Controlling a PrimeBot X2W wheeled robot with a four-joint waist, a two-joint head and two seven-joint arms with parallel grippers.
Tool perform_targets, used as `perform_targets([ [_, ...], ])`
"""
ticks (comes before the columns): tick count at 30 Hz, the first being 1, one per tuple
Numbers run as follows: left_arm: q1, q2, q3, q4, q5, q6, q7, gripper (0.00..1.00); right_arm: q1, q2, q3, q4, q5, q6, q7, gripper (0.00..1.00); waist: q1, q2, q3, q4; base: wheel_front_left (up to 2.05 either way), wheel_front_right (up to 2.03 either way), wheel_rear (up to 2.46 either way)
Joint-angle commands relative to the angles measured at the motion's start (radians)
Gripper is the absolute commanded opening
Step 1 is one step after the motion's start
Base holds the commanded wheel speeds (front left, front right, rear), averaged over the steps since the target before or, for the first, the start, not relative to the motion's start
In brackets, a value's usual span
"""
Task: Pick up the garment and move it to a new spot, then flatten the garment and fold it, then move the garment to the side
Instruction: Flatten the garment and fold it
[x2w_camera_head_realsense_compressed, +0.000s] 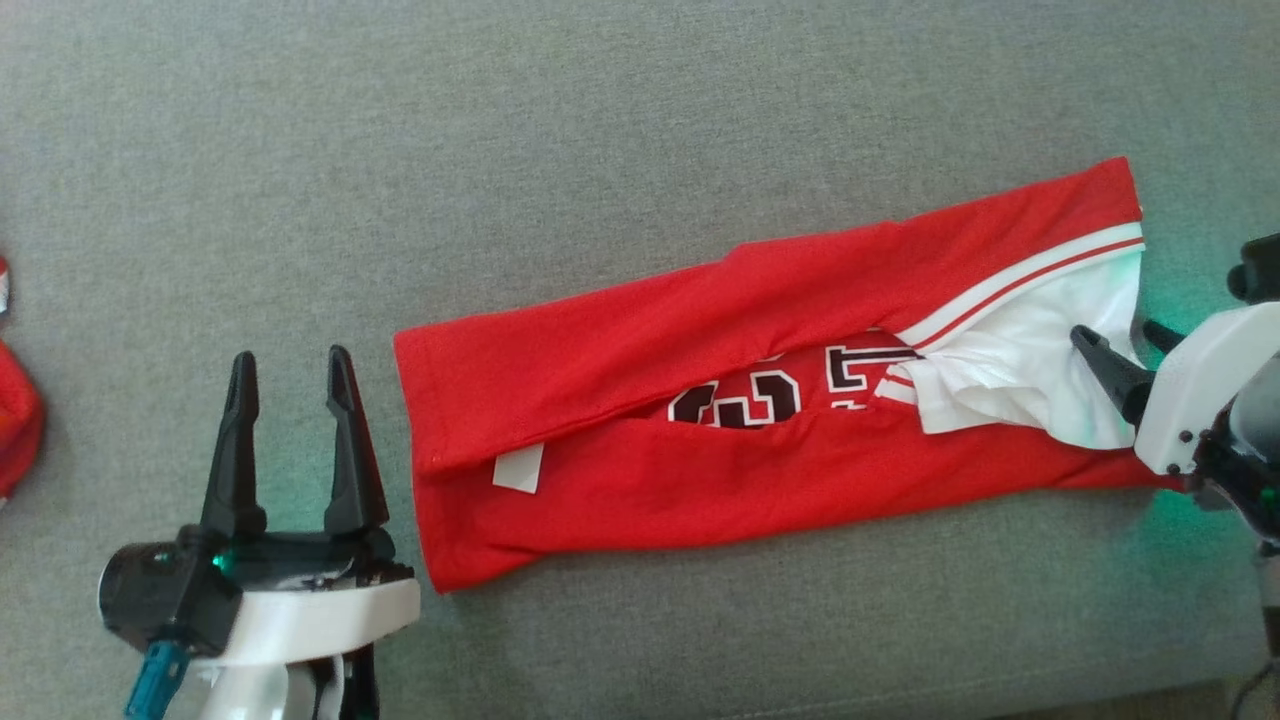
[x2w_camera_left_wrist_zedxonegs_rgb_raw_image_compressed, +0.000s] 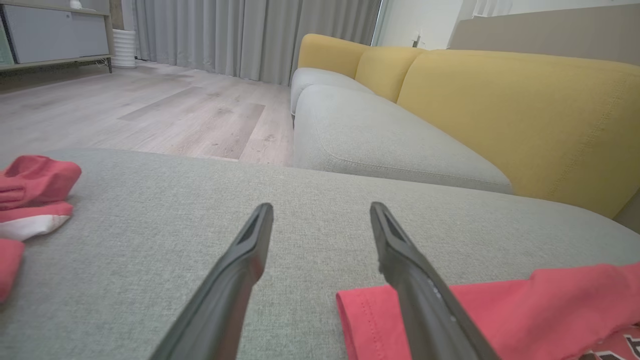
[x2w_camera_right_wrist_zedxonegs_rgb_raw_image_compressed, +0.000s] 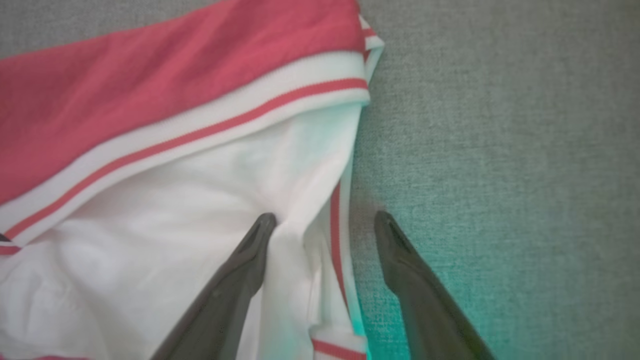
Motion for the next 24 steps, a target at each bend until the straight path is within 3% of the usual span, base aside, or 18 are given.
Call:
perform_targets([
  [1, -0.003, -0.004, 0.043, -0.021, 0.015, -0.010, -0.008, 1.00, 0.062, 0.011, 0.032, 0.037, 0.005, 0.007, 0.039, 1.00, 0.0001, -0.0001, -0.001, 0.000, 0.00, 0.00, 0.00],
  [2, -0.003, -0.009, 0.049, -0.019, 0.021, -0.017, -0.008, 1.00, 0.061, 0.021, 0.034, 0.043, 0.004, 0.007, 0.042, 0.96, 0.0001, -0.0001, -0.001, -0.001, 0.00, 0.00, 0.00],
  [5, -0.003, -0.021, 0.062, -0.012, 0.037, -0.039, -0.008, 1.00, 0.044, 0.051, 0.043, 0.068, 0.008, 0.007, 0.031, 0.10, 0.0001, -0.0001, -0.002, -0.001, 0.00, 0.00, 0.00],
  [6, -0.003, -0.025, 0.065, -0.010, 0.042, -0.045, -0.008, 1.00, 0.038, 0.062, 0.050, 0.075, 0.016, 0.007, 0.030, 0.00, 0.0001, -0.0001, -0.004, 0.000, 0.00, 0.00, 0.00],
  [15, 0.001, -0.053, 0.102, 0.007, 0.071, -0.083, -0.008, 1.00, -0.002, 0.095, 0.045, 0.058, 0.143, 0.007, -0.019, 0.00, 0.0001, -0.0001, -0.029, 0.010, 0.00, 0.00, 0.00],
  [24, 0.020, -0.074, 0.140, 0.010, 0.082, -0.103, -0.008, 1.00, -0.012, 0.004, -0.111, 0.001, 0.201, 0.007, -0.004, 0.00, 0.0001, -0.0001, -0.058, 0.004, 0.00, 0.00, 0.00],
])
